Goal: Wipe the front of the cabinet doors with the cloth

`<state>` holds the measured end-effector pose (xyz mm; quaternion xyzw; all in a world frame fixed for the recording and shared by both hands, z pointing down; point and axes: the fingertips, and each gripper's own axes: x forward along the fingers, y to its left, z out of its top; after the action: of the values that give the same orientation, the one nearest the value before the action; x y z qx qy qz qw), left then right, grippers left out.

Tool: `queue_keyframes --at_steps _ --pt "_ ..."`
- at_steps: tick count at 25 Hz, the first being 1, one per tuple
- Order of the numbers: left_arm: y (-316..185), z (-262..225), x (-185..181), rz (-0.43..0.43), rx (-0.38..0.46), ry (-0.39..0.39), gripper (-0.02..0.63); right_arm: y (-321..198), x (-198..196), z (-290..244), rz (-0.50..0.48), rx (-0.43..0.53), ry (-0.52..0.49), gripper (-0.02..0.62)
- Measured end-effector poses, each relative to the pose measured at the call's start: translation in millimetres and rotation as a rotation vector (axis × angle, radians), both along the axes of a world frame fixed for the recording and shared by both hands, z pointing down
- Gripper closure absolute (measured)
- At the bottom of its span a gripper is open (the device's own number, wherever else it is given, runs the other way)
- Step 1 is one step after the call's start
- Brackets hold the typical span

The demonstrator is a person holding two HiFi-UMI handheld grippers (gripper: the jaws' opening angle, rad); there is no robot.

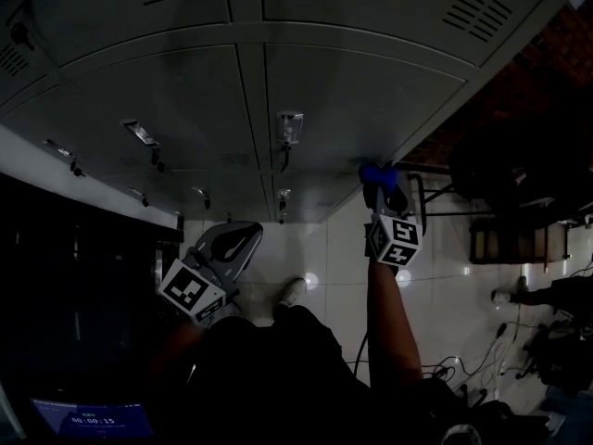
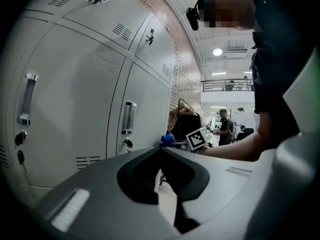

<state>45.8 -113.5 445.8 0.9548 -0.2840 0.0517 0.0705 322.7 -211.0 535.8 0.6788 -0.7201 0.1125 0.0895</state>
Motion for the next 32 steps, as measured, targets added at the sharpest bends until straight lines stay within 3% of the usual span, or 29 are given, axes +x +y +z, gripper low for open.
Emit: queue_keyframes --at_steps 7,21,26,32 --pt "29.5 -9.7 -48.9 0.032 0.021 0.03 0.606 56.9 -98.6 -43.8 -0.111 0.071 0.013 0.511" --pt "123.1 -23.5 -198.4 0.045 0.061 0.087 0.606 204.4 -367.3 -106.8 -0.42 0.161 -0.001 0.511" --pt "153.0 -30.4 -222.7 0.054 0.093 0.097 0.606 251.7 -422.5 -128.2 -0.497 0.167 -0.001 0.511" --pt "176.0 -37.6 -230.4 0.049 0.107 0.103 0.606 282.4 -444.3 -140.7 -0.592 0.18 0.001 0.511"
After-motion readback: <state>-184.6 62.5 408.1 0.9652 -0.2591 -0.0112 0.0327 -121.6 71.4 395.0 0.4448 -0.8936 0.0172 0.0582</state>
